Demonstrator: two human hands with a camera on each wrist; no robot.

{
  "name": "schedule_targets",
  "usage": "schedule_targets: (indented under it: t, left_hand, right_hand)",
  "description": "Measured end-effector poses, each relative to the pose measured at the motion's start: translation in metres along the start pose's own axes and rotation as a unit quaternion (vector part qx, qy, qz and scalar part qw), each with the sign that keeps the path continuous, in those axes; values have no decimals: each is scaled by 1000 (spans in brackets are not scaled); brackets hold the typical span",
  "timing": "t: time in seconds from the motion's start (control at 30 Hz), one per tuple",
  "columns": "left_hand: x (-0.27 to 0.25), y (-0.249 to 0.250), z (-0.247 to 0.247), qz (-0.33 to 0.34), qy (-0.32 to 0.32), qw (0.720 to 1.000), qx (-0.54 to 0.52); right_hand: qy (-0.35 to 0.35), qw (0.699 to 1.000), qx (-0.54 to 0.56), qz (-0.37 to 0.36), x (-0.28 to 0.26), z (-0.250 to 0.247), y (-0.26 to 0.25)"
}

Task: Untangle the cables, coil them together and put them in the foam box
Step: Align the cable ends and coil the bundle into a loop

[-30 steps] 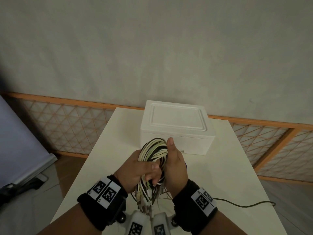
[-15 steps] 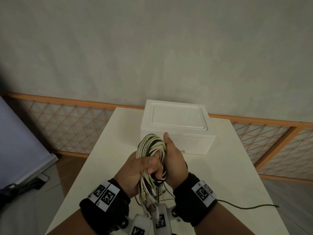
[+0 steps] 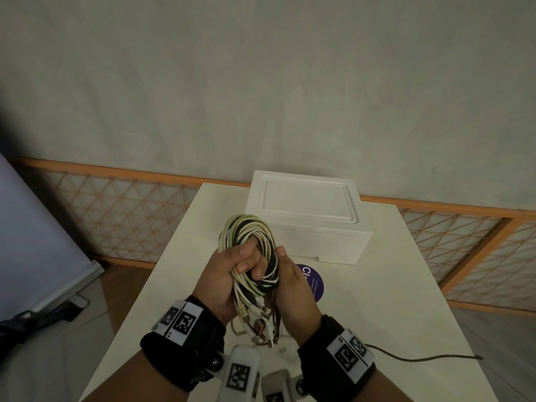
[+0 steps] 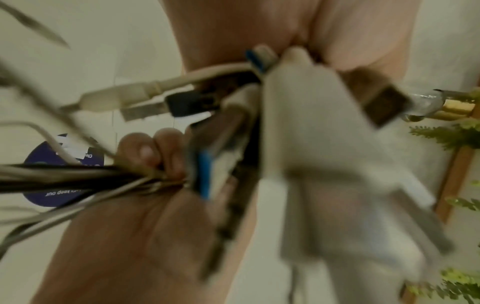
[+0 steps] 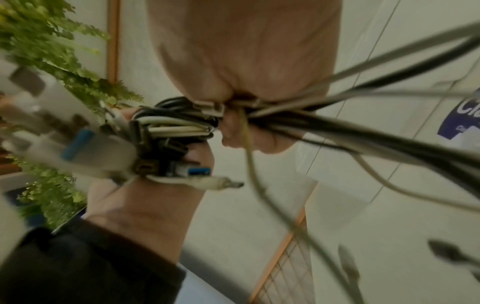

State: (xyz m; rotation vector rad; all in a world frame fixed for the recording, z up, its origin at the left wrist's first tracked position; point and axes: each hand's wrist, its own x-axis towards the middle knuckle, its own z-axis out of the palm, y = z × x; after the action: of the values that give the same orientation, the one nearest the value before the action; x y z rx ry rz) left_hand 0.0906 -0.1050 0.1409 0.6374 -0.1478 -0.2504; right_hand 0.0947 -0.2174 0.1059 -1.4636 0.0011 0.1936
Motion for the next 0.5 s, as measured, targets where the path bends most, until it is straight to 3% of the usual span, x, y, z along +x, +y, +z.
schedule_targets:
  t: [0.1, 0.17, 0.27, 0.37, 0.43, 0.5]
  left_hand:
    - [2, -1, 1, 1, -10, 1000, 2]
    - [2, -1, 0, 7, -10, 1000, 11]
    - [0, -1, -1, 10, -16, 1000, 18]
    - [0, 3, -2, 14, -24, 998, 61]
    - [0, 7, 2, 24, -51, 995, 87]
    - [1, 10, 6, 35, -58, 994, 90]
  right_hand:
    - [1, 1000, 20, 16, 3, -1, 5]
    - [11, 996, 39, 76, 12, -7, 10]
    - [29, 997, -37, 66, 19, -5, 2]
    - [-22, 996, 21, 86, 23, -2, 0]
    - [-31, 995, -85, 36, 16, 2, -1]
    - [-16, 996, -86, 0, 20, 0, 5]
